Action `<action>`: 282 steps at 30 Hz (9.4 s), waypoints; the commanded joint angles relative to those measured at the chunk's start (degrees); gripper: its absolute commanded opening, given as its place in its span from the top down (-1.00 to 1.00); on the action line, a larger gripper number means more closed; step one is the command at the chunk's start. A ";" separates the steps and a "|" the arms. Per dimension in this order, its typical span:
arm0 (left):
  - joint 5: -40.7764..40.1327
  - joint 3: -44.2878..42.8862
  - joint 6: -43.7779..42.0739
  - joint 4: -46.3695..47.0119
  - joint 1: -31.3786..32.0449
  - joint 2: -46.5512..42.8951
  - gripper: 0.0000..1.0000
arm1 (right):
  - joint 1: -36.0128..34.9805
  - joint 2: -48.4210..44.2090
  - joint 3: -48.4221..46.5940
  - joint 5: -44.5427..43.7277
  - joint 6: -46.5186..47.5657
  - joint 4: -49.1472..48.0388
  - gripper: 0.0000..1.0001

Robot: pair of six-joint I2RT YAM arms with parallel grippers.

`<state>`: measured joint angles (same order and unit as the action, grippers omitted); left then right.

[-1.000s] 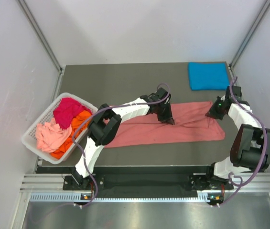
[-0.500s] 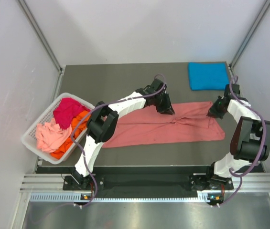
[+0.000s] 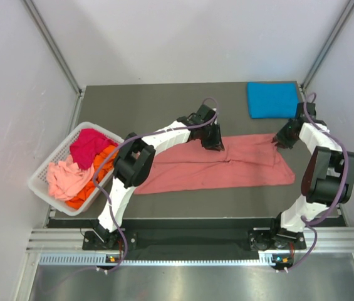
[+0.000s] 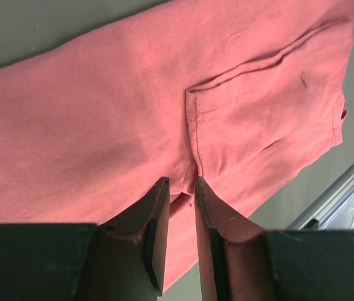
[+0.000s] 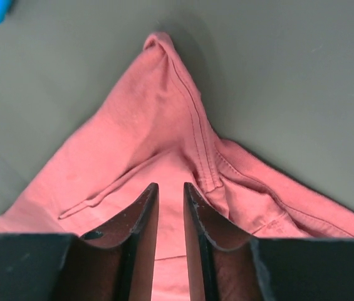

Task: Fold and stack the t-shirts
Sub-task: Fold the tshirt

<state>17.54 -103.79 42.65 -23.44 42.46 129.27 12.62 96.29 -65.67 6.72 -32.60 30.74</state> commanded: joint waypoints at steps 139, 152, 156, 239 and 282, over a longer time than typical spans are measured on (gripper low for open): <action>-26.85 -2.82 -26.83 -32.02 -23.03 -7.20 0.25 | 3.81 21.39 -25.91 -5.14 -5.72 8.46 0.42; -28.88 -1.59 -29.91 -31.23 -25.76 -3.85 0.18 | 1.53 25.96 -29.69 -6.45 -5.63 10.57 0.42; -31.07 -2.03 -30.17 -31.31 -25.84 -2.63 0.17 | 0.48 26.93 -29.69 -6.37 -5.54 10.57 0.43; -23.79 35.49 -12.77 -41.16 -24.88 -39.09 1.00 | -29.41 55.84 -61.04 2.95 -25.32 -47.35 1.00; -14.37 34.00 -14.26 -23.40 -9.15 -36.56 0.51 | -24.85 14.98 -20.47 -0.57 -1.85 -31.10 -0.17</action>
<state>-3.18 -71.35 29.08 -51.94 31.48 90.94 -14.46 111.53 -88.99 6.46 -35.20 -5.39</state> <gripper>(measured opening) 0.251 0.602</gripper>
